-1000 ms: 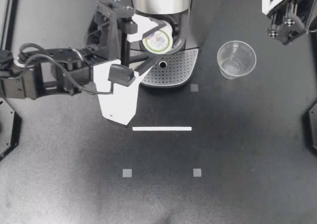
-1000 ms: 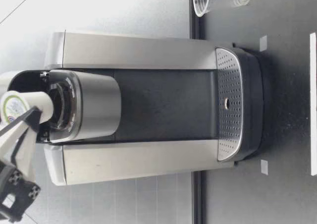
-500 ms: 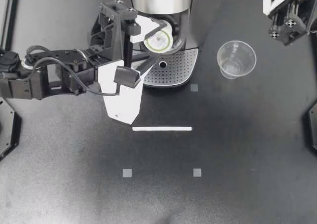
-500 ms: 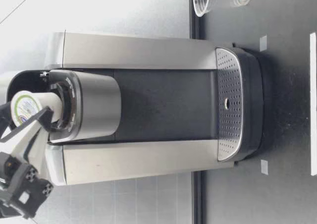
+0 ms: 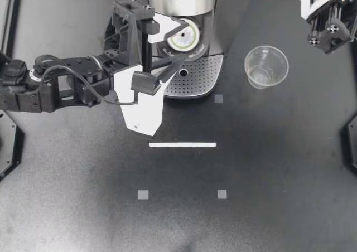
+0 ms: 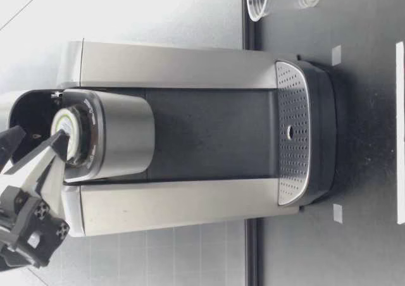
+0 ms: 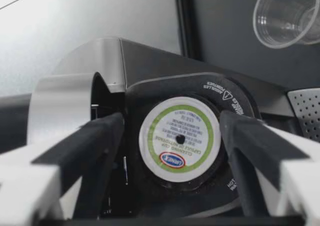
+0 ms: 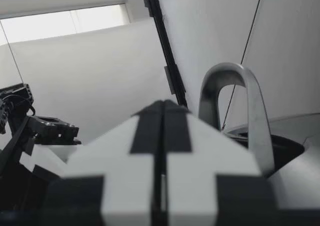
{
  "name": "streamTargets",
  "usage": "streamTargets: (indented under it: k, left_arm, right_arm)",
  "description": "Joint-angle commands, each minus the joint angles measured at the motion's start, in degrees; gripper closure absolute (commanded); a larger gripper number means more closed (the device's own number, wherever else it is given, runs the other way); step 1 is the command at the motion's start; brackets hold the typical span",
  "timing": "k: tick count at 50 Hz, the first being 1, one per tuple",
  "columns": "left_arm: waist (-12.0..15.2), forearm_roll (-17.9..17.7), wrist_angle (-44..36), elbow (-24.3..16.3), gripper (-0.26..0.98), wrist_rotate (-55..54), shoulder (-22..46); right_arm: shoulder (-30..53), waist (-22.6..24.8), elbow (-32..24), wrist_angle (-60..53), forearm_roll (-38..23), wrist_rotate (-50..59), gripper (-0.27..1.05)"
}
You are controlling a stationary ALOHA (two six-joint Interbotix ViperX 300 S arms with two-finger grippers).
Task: Place the coffee capsule inside the capsule container, then place the cup onto the center of the cup tray, then push the 'Hot Water' and 'Travel Mug' buttons.
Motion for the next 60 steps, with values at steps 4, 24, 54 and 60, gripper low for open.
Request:
streamTargets:
  k: [4,24,54,60]
  left_arm:
    - [0.1,0.4,-0.1,-0.8,-0.02,-0.3,-0.9]
    - [-3.7,0.3,-4.2,5.5,-0.02,-15.7,-5.6]
    - [-3.6,0.4,-15.7,22.3,-0.01,-43.0,-13.9]
    - [-3.7,0.4,-15.7,23.0,-0.01,-43.1,-15.1]
  right_arm:
    - [-0.4,0.4,-0.6,-0.2,-0.1,0.0,0.70]
    - [3.3,-4.2,-6.7,9.8,0.4,0.0,0.70]
    - [19.1,-11.6,-21.8,19.7,-0.1,-0.8,0.70]
    - [21.4,-11.4,-24.3,19.8,-0.2,-0.5,0.70]
